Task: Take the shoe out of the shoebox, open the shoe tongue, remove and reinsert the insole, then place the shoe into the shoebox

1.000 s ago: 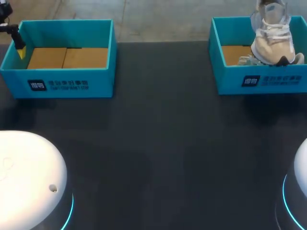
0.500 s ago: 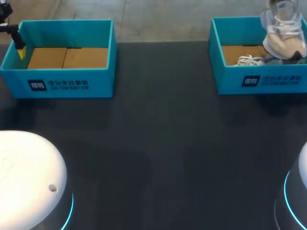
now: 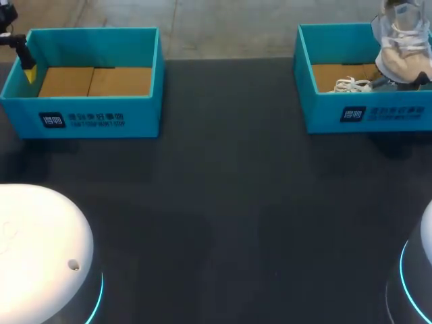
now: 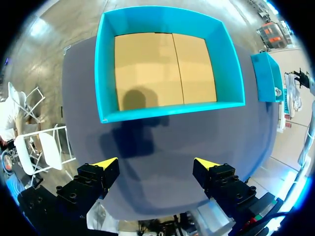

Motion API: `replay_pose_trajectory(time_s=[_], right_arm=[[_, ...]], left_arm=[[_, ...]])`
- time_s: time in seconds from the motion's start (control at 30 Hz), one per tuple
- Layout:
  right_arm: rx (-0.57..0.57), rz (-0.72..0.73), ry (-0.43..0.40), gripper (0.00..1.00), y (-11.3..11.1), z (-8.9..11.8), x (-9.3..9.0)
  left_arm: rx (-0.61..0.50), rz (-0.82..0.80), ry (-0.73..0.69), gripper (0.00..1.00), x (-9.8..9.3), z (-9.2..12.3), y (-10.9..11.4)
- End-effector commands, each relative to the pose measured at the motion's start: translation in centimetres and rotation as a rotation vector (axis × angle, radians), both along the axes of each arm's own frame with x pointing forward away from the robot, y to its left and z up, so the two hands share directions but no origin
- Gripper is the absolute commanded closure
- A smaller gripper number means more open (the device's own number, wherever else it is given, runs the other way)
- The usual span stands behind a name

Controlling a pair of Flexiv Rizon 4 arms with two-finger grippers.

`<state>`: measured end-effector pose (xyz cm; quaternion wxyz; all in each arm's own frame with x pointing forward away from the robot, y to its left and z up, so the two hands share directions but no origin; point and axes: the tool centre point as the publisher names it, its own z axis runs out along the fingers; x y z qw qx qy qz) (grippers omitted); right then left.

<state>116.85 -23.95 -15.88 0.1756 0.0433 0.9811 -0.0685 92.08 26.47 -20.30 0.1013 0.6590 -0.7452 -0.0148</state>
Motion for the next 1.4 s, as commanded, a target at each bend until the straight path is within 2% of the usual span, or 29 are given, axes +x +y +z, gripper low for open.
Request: replay_pose_trajectory(time_s=[0.03, 0.27, 0.43, 0.7, 0.93, 1.2, 1.4], right_arm=[[0.000, 0.002, 0.001, 1.00, -0.1, 0.1, 0.0], [0.042, -0.064, -0.008, 1.00, -1.4, 0.2, 0.4], [0.053, -0.170, -0.002, 1.00, -2.8, 0.1, 1.0], [0.043, -0.483, 0.002, 1.00, -4.2, -0.3, 1.1], [0.110, -0.735, -0.047, 1.00, -6.1, -0.3, 0.1], [0.190, -0.989, -0.106, 1.00, -8.8, -0.3, -2.1], [0.174, -1.156, -0.151, 1.00, -9.1, -0.7, -4.0]], left_arm=[[0.002, 0.000, -0.002, 0.00, -0.2, 0.1, 0.0], [0.002, 0.000, -0.002, 0.00, -0.2, 0.1, 0.0], [0.002, 0.000, -0.002, 0.00, -0.2, 0.1, 0.0], [0.002, 0.000, -0.002, 0.00, -0.2, 0.1, 0.0], [0.002, 0.000, -0.002, 0.00, -0.2, 0.1, 0.0], [0.002, 0.000, -0.002, 0.00, -0.2, 0.1, 0.0], [0.002, 0.000, -0.002, 0.00, -0.2, 0.1, 0.0]])
